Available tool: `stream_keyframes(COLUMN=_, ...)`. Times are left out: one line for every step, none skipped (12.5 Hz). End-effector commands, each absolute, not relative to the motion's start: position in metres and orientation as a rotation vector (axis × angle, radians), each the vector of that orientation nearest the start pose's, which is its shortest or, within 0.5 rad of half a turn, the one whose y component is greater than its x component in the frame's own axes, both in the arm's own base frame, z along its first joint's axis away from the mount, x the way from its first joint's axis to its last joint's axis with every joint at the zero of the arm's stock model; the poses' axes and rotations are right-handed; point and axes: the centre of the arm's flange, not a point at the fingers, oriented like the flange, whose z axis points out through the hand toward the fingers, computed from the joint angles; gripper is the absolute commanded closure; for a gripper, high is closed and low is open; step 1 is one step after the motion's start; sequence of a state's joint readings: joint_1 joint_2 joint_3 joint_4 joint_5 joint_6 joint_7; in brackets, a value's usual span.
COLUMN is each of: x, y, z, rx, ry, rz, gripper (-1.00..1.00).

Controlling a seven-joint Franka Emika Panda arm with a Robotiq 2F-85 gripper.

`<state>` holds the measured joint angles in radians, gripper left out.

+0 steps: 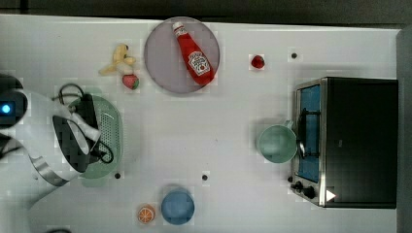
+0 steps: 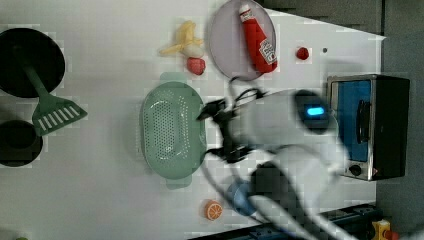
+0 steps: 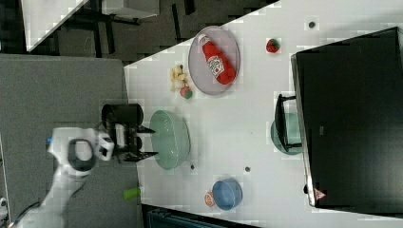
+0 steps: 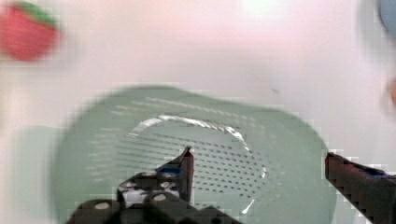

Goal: Drag strainer right to left.

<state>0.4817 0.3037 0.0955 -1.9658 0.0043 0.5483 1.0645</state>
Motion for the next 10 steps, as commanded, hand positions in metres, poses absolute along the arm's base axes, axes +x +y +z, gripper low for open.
stream_keyframes(x=0.525, y=0.246, z=0.425, rx=-2.674, ry=1.712, rz=0.034, gripper=-1.00)
stream_keyframes(x=0.527, y=0.220, z=0.451, rx=-2.661, ry=1.714, rz=0.020, gripper=-1.00)
stream_keyframes(x=0.527, y=0.190, z=0.473, rx=-2.670, ry=1.695, rz=0.020, gripper=-1.00)
stream_keyframes(x=0.526, y=0.158, z=0.492, rx=-2.699, ry=1.645, rz=0.027, gripper=-1.00)
stream_keyframes(x=0.524, y=0.125, z=0.510, rx=-2.728, ry=1.581, rz=0.035, gripper=-1.00)
stream_keyframes(x=0.523, y=0.091, z=0.526, rx=-2.728, ry=1.547, rz=0.028, gripper=-1.00)
stream_keyframes(x=0.521, y=0.057, z=0.540, rx=-2.707, ry=1.549, rz=0.016, gripper=-1.00)
stream_keyframes(x=0.517, y=0.026, z=0.551, rx=-2.683, ry=1.562, rz=0.012, gripper=-1.00)
stream_keyframes(x=0.510, y=-0.002, z=0.559, rx=-2.675, ry=1.576, rz=0.019, gripper=-1.00)
stream_keyframes(x=0.504, y=-0.025, z=0.565, rx=-2.684, ry=1.563, rz=0.022, gripper=-1.00)
